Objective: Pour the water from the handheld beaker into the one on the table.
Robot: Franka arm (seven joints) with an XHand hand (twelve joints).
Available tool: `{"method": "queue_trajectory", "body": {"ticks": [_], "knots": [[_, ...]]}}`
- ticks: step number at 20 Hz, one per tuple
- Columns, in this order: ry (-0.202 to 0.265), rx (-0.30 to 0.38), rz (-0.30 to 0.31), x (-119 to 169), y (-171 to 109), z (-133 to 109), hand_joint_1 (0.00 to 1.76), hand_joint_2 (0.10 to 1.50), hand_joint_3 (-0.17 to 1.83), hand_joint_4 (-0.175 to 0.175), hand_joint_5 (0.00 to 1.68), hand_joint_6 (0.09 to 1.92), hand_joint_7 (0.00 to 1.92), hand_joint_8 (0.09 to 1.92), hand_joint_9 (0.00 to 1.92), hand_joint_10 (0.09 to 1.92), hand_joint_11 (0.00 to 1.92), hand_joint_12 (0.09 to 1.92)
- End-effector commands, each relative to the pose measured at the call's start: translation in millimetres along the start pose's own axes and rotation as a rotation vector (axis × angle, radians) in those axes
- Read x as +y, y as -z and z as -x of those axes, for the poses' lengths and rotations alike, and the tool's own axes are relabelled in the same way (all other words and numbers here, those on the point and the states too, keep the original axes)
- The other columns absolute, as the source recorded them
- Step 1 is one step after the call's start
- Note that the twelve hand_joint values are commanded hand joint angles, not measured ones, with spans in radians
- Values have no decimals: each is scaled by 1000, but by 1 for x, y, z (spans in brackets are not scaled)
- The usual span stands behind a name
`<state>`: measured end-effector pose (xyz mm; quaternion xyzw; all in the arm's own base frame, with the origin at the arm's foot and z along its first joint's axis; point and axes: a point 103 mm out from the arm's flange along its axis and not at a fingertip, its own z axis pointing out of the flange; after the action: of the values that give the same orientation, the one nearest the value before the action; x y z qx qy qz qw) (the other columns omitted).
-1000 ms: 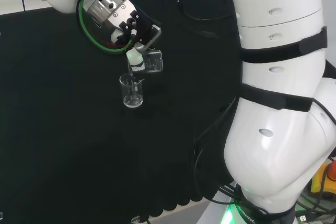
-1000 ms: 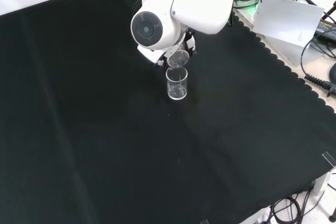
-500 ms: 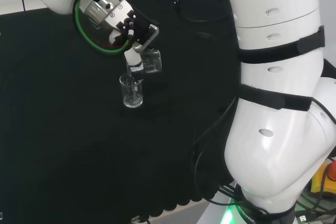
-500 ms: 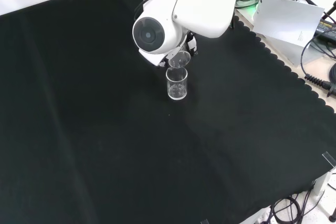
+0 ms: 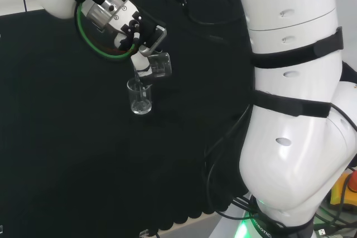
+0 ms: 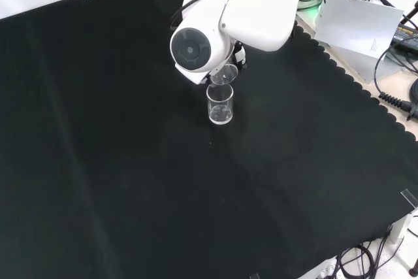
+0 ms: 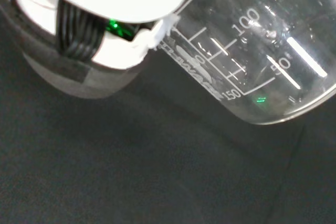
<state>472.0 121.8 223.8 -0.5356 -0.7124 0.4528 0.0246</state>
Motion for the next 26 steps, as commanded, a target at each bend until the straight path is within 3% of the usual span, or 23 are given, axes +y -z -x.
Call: {"method": "queue_trajectory", "body": {"ticks": [1, 26], "knots": [[0, -16, -4, 0, -2, 0, 1307, 613, 788, -175, 1178, 866, 1239, 839, 1546, 721, 1245, 885], [-4, -56, -29, 1, 9, -7, 1307, 612, 790, -175, 1179, 866, 1240, 839, 1548, 722, 1253, 883]]}}
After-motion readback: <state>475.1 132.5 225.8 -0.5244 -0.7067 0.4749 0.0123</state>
